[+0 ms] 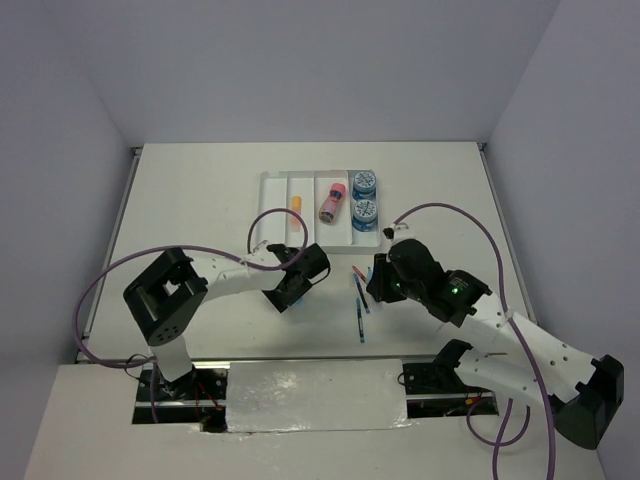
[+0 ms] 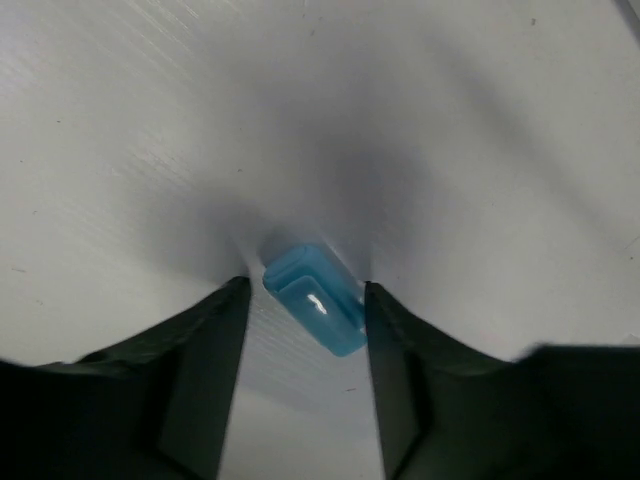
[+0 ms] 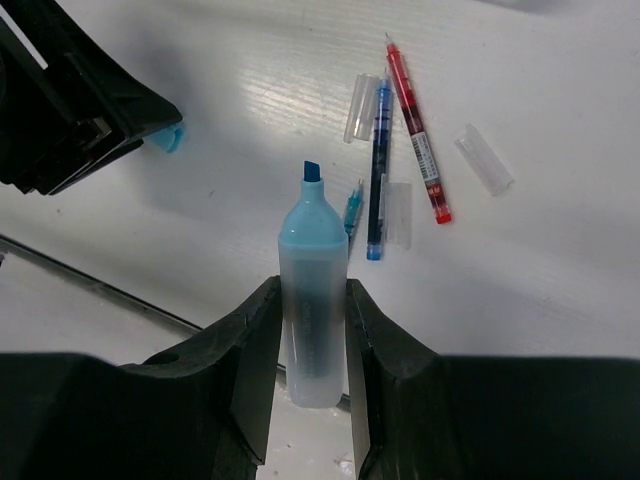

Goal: Sort the stationery into containers
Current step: Pick up the pen cap from the center of the board, then close the pen cap on the pen.

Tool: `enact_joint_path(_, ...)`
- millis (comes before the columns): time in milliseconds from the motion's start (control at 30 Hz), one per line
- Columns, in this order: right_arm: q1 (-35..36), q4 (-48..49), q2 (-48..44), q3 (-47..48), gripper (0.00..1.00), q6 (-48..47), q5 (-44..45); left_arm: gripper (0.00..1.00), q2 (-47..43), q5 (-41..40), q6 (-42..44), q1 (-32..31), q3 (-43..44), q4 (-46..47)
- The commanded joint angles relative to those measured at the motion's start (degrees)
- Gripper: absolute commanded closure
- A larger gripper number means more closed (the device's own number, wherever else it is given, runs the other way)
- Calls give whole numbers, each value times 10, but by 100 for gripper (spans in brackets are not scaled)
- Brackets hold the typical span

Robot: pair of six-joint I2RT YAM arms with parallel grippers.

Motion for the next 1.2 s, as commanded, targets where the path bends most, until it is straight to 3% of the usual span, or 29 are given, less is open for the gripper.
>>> enact_joint_path(0, -2, 11, -15, -1, 100, -11, -8, 43, 8, 18, -13, -2, -16, 22)
enact_joint_path(100, -3, 17, -14, -1, 100, -14, -21, 53, 7, 29, -5, -2, -33, 46)
enact_joint_path(200, -3, 52, -19, -13, 100, -23, -55, 75, -16, 35, 13, -2, -55, 67)
enact_joint_path(367, 4, 179, -35, -80, 100, -48, -175, 88, -117, 3, 115, -3, -76, 147)
enact_joint_path(400, 9, 190, -32, -89, 100, -15, -165, 89, -136, -11, 146, -7, -78, 170)
enact_joint_path(433, 30, 191, -18, -95, 100, 5, -91, 95, -171, -17, 192, -7, -73, 198)
enact_joint_path(500, 60, 227, 0, -106, 100, 12, -69, 97, -203, -36, 228, -17, -70, 221)
enact_joint_path(567, 76, 359, 8, -145, 100, 14, -157, 99, -257, -24, 313, -20, -96, 293)
enact_joint_path(667, 76, 570, 4, -210, 100, 58, -301, 100, -338, 28, 409, -21, -178, 540)
enact_joint_path(700, 76, 649, 5, -228, 100, 80, -348, 99, -375, 83, 456, -19, -230, 602)
enact_joint_path(733, 76, 682, 5, -234, 100, 89, -369, 98, -391, 113, 475, -17, -254, 721)
enact_joint_path(800, 76, 746, 1, -243, 100, 115, -393, 96, -421, 172, 504, -16, -290, 810)
enact_joint_path(867, 78, 752, -6, -238, 100, 115, -400, 96, -429, 234, 514, -16, -310, 880)
enact_joint_path(1167, 78, 763, -87, -260, 100, 104, -393, 93, -432, 357, 518, -14, -315, 986)
